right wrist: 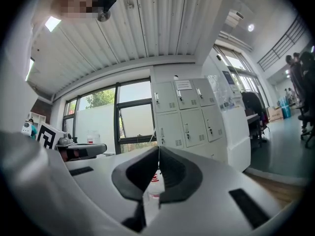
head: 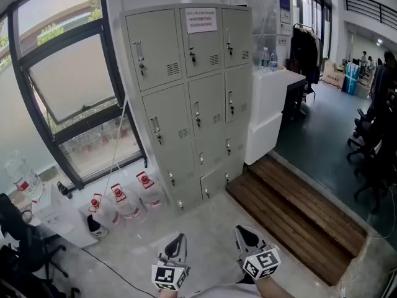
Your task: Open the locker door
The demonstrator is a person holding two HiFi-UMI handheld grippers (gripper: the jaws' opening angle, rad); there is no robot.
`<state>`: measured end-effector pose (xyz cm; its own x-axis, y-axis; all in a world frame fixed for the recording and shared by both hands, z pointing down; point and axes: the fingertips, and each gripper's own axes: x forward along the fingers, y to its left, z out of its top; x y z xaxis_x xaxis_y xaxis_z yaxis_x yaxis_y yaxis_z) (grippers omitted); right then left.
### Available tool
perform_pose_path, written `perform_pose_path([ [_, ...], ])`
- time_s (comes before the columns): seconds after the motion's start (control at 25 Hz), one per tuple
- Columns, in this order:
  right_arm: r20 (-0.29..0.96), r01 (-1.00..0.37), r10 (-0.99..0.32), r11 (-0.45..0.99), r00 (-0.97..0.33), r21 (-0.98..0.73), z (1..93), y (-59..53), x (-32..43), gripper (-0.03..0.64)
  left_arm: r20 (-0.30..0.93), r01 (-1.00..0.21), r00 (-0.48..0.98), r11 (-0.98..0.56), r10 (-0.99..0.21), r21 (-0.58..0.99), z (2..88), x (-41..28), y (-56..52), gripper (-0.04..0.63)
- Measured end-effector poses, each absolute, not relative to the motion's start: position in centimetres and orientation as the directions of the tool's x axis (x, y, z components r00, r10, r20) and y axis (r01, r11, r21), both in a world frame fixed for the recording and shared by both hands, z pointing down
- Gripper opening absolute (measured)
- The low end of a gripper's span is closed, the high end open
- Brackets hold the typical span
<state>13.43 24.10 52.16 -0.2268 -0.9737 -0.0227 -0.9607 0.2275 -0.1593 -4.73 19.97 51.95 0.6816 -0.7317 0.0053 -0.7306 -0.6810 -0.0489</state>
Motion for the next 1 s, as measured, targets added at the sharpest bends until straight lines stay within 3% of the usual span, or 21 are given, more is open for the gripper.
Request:
perform_pose_path([
  [0.56,-0.014,-0.946,-0.960,0.277,-0.278,-0.169,53.1,22.1,10.0,0.014,-0.052,-0.795,0.607,-0.606,-0.793,-0.030,51.8,-10.0,19.2,0.011],
  [1.0,0.005,-0.912,-0.926,0.371,-0.378,-0.176,54.2,15.1,7.4,0.014,-0.016,-0.856,0.517,-0.516,-0.856,-0.019,53.1,-13.6,14.4,0.009],
])
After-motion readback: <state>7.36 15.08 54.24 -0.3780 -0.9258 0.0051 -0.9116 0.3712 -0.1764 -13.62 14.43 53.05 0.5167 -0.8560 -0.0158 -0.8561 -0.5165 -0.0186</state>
